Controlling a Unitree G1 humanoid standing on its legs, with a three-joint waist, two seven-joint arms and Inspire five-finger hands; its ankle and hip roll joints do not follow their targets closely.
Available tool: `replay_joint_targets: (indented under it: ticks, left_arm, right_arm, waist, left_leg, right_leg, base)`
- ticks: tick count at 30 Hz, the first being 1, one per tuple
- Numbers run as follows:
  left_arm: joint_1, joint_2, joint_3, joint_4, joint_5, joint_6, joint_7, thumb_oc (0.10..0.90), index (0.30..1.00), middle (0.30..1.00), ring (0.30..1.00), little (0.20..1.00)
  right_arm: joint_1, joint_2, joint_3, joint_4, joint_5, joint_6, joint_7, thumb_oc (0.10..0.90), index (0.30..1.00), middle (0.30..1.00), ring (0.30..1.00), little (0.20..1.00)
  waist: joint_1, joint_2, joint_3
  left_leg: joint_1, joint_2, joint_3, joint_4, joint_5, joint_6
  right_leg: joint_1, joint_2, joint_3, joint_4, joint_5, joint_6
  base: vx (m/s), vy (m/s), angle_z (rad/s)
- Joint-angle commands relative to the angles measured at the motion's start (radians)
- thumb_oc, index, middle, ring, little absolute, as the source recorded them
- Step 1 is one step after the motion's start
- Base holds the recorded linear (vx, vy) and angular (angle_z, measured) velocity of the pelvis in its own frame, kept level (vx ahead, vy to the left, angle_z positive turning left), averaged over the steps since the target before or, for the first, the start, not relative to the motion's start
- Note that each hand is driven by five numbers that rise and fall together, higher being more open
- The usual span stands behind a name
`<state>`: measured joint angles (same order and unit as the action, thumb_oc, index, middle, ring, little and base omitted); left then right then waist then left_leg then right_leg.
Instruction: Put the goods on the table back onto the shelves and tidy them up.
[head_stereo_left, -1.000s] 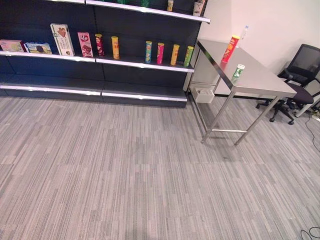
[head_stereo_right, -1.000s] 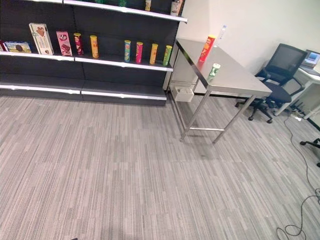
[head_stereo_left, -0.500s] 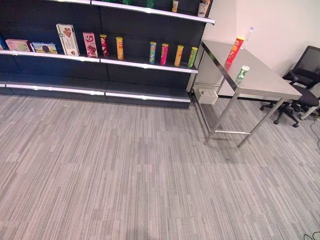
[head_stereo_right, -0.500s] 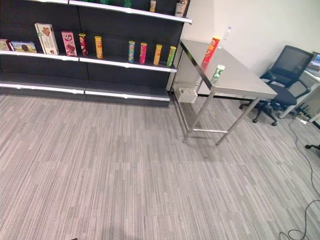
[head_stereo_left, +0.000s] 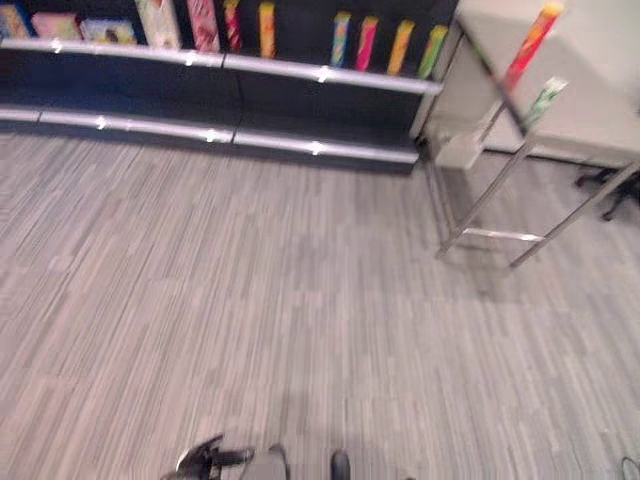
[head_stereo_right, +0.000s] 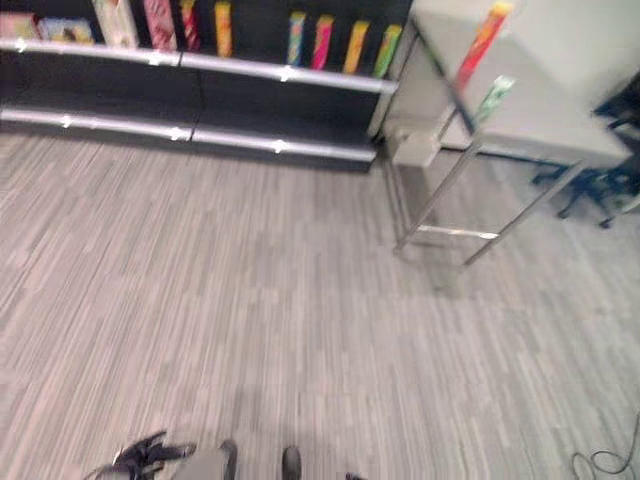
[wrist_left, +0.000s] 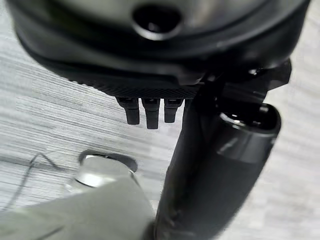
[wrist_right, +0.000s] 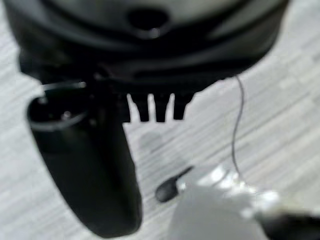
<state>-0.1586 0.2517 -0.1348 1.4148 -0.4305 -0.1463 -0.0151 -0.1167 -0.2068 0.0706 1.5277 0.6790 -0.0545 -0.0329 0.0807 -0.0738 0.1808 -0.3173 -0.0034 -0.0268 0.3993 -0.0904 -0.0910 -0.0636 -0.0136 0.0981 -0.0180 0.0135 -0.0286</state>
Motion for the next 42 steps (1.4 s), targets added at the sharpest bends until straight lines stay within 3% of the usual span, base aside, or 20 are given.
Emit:
replay_joint_targets:
  ticks: [1,7,12,13,14,15,16,17,18,19,21,22,25,28,30,32,34,37,39,42]
  left_arm:
    - [0.079,-0.019,-0.005,0.059,-0.019,-0.013,-0.002,0.800,0.900,0.900,0.900,0.900]
    - [0.102,-0.022,0.035,0.081,-0.046,-0.020,-0.001,0.800,0.900,0.900,0.900,0.900]
    - [0.127,-0.028,0.056,0.098,0.000,-0.027,0.012,0.800,0.900,0.900,0.900,0.900]
    - [0.106,-0.032,0.022,0.076,0.024,-0.031,0.021,0.800,0.900,0.900,0.900,0.900]
    - [0.106,-0.032,0.022,0.076,0.024,-0.031,0.021,0.800,0.900,0.900,0.900,0.900]
    - [0.068,-0.032,-0.019,0.051,0.044,-0.036,0.032,0.800,0.900,0.900,0.900,0.900]
    - [0.067,-0.032,-0.019,0.051,0.044,-0.036,0.032,0.800,0.900,0.900,0.900,0.900]
    - [0.032,-0.037,-0.048,0.026,0.030,-0.045,0.050,0.800,0.900,0.900,0.900,0.900]
    - [0.032,-0.037,-0.048,0.027,0.030,-0.044,0.050,0.800,0.900,0.900,0.900,0.900]
    - [0.016,-0.022,-0.078,0.018,0.068,-0.043,0.061,0.800,0.900,0.900,0.900,0.900]
    - [0.014,-0.005,-0.110,-0.003,0.102,-0.045,0.053,0.800,0.900,0.900,0.900,0.900]
    - [-0.008,0.004,-0.137,-0.024,0.131,-0.045,0.057,0.800,0.900,0.900,0.900,0.900]
    - [-0.045,-0.008,-0.179,-0.018,0.218,-0.031,0.056,0.800,0.900,0.900,0.900,0.900]
    - [-0.047,-0.039,-0.196,0.002,0.283,-0.016,0.015,0.800,0.900,0.900,0.900,0.900]
    - [-0.048,-0.047,-0.208,0.004,0.303,-0.015,0.004,0.800,0.900,0.900,0.900,0.900]
    - [-0.060,-0.067,-0.232,0.010,0.352,-0.018,-0.010,0.800,0.900,0.900,0.900,0.900]
    - [-0.063,-0.072,-0.251,0.009,0.346,-0.015,-0.005,0.800,0.900,0.900,0.900,0.900]
    - [-0.054,-0.075,-0.270,-0.004,0.354,-0.016,-0.010,0.800,0.900,0.900,0.900,0.900]
    - [-0.057,-0.058,-0.312,-0.022,0.416,-0.018,0.003,0.800,0.900,0.900,0.900,0.900]
    - [-0.072,-0.048,-0.338,-0.052,0.429,-0.019,0.010,0.800,0.900,0.900,0.900,0.900]
  right_arm:
    - [0.033,-0.063,-0.031,0.028,-0.007,-0.017,-0.016,0.800,0.900,0.900,0.900,0.900]
    - [0.020,-0.083,-0.047,0.034,-0.019,-0.017,-0.021,0.800,0.900,0.900,0.900,0.900]
    - [0.063,-0.050,-0.077,0.054,-0.057,0.010,0.020,0.800,0.900,0.900,0.900,0.900]
    - [0.061,-0.036,-0.062,0.050,-0.066,0.015,0.032,0.800,0.900,0.900,0.900,0.900]
    - [0.061,-0.036,-0.062,0.049,-0.066,0.015,0.032,0.800,0.900,0.900,0.900,0.900]
    - [0.052,-0.027,-0.055,0.036,-0.058,0.013,0.033,0.800,0.900,0.900,0.900,0.900]
    - [0.052,-0.028,-0.055,0.036,-0.058,0.013,0.032,0.800,0.900,0.900,0.900,0.900]
    - [0.019,-0.027,-0.031,0.005,-0.058,0.006,0.023,0.800,0.900,0.900,0.900,0.900]
    - [0.018,-0.027,-0.031,0.004,-0.058,0.007,0.022,0.800,0.900,0.900,0.900,0.900]
    - [-0.012,-0.023,0.024,-0.046,-0.076,-0.009,0.014,0.800,0.900,0.900,0.900,0.900]
    - [-0.017,-0.027,0.055,-0.097,-0.074,-0.031,0.011,0.800,0.900,0.900,0.900,0.900]
    - [-0.030,-0.041,0.063,-0.119,-0.082,-0.043,-0.011,0.800,0.900,0.900,0.900,0.900]
    - [-0.025,-0.038,0.079,-0.088,-0.103,-0.037,-0.018,0.800,0.900,0.900,0.900,0.900]
    - [0.024,-0.041,0.044,-0.008,-0.139,-0.008,-0.011,0.800,0.900,0.900,0.900,0.900]
    - [0.047,-0.051,0.029,0.007,-0.147,-0.003,-0.009,0.800,0.900,0.900,0.900,0.900]
    - [0.076,-0.079,-0.002,0.024,-0.130,-0.002,0.001,0.800,0.900,0.900,0.900,0.900]
    - [0.076,-0.093,-0.024,0.024,-0.106,-0.010,0.000,0.800,0.900,0.900,0.900,0.900]
    - [0.062,-0.093,-0.028,0.009,-0.091,-0.013,0.003,0.800,0.900,0.900,0.900,0.900]
    - [0.025,-0.096,-0.001,-0.048,-0.088,-0.022,0.003,0.800,0.900,0.900,0.900,0.900]
    - [-0.006,-0.110,0.020,-0.082,-0.084,-0.033,-0.008,0.800,0.900,0.900,0.900,0.900]
  waist:
    - [0.034,0.047,-0.063]
    - [0.085,0.058,-0.049]
    - [0.103,0.064,-0.145]
    - [0.085,0.063,-0.155]
    - [0.086,0.062,-0.156]
    - [0.071,0.075,-0.144]
    - [0.073,0.077,-0.146]
    - [0.044,0.107,-0.119]
    - [0.044,0.107,-0.117]
    - [0.020,0.125,-0.093]
    - [-0.017,0.151,-0.082]
    - [-0.057,0.151,-0.056]
    - [-0.120,0.094,-0.048]
    - [-0.169,0.097,-0.063]
    - [-0.191,0.109,-0.068]
    - [-0.225,0.138,-0.121]
    - [-0.247,0.184,-0.144]
    - [-0.252,0.200,-0.163]
    - [-0.248,0.205,-0.169]
    - [-0.227,0.179,-0.163]
  left_leg:
    - [-0.010,0.012,-0.043,-0.264,0.165,0.020]
    - [-0.094,0.052,-0.050,-0.458,0.205,0.007]
    - [-0.043,0.041,0.046,-0.425,0.272,0.014]
    - [-0.007,0.008,0.077,-0.423,0.251,0.028]
    - [-0.007,0.007,0.078,-0.422,0.250,0.029]
    - [0.044,-0.037,0.112,-0.421,0.212,0.063]
    - [0.041,-0.034,0.113,-0.421,0.212,0.063]
    - [0.093,-0.065,0.128,-0.419,0.185,0.091]
    - [0.094,-0.066,0.129,-0.419,0.185,0.091]
    - [0.143,-0.069,0.134,-0.421,0.161,0.105]
    - [0.198,-0.050,0.134,-0.435,0.139,0.105]
    - [0.251,-0.057,0.129,-0.466,0.114,0.108]
    - [0.381,-0.143,0.100,-0.487,0.006,0.122]
    - [0.513,-0.198,0.014,-0.487,-0.090,0.133]
    - [0.550,-0.198,-0.015,-0.487,-0.109,0.132]
    - [0.604,-0.183,-0.051,-0.487,-0.141,0.105]
    - [0.611,-0.129,-0.060,-0.451,-0.033,0.036]
    - [0.577,-0.115,-0.051,-0.358,0.047,-0.019]
    - [0.488,-0.112,0.009,-0.128,0.145,-0.116]
    - [0.401,-0.106,0.059,0.026,0.172,-0.111]
  right_leg:
    - [0.072,0.021,0.068,0.103,-0.139,0.086]
    - [0.147,-0.019,0.096,0.084,-0.183,0.092]
    - [0.232,-0.152,0.114,0.050,-0.139,0.163]
    - [0.178,-0.201,0.114,0.117,-0.013,0.190]
    - [0.177,-0.202,0.115,0.117,-0.013,0.190]
    - [0.121,-0.255,0.109,0.235,0.108,0.175]
    - [0.118,-0.252,0.111,0.234,0.111,0.174]
    - [0.010,-0.299,0.078,0.349,0.249,0.135]
    - [0.010,-0.300,0.079,0.351,0.248,0.136]
    - [-0.067,-0.282,0.069,0.414,0.264,0.109]
    - [-0.136,-0.141,0.068,0.445,0.038,0.096]
    - [-0.213,-0.007,0.065,0.425,-0.040,0.124]
    - [-0.300,0.149,-0.019,0.164,0.054,0.189]
    - [-0.357,0.186,-0.175,0.068,0.117,0.201]
    - [-0.357,0.184,-0.197,0.075,0.122,0.190]
    - [-0.303,0.191,-0.153,0.035,0.133,0.124]
    - [-0.277,0.207,-0.093,0.026,0.152,0.109]
    - [-0.258,0.195,-0.059,0.018,0.159,0.102]
    - [-0.179,0.188,-0.011,-0.002,0.128,0.078]
    - [-0.129,0.166,0.037,-0.007,0.097,0.062]
  base:
    - [0.28,0.182,-0.14]
    - [0.34,0.205,0.08]
    - [0.61,0.426,-0.56]
    - [0.26,0.212,-0.25]
    - [0.49,0.502,-0.33]
    - [0.24,0.292,-0.31]
    - [0.38,0.604,-0.42]
    - [0.14,0.313,-0.51]
    - [0.31,0.535,-0.86]
    - [0.27,0.314,-0.93]
    - [0.39,0.322,-0.66]
    - [0.43,0.239,-0.38]
    - [0.52,0.159,-0.24]
    - [0.76,0.149,0.77]
    - [0.79,0.054,1.14]
    - [0.91,-0.040,0.70]
    - [0.52,-0.080,0.01]
    - [0.48,-0.068,-0.15]
    - [0.57,-0.024,-0.26]
    - [0.33,0.000,-0.41]
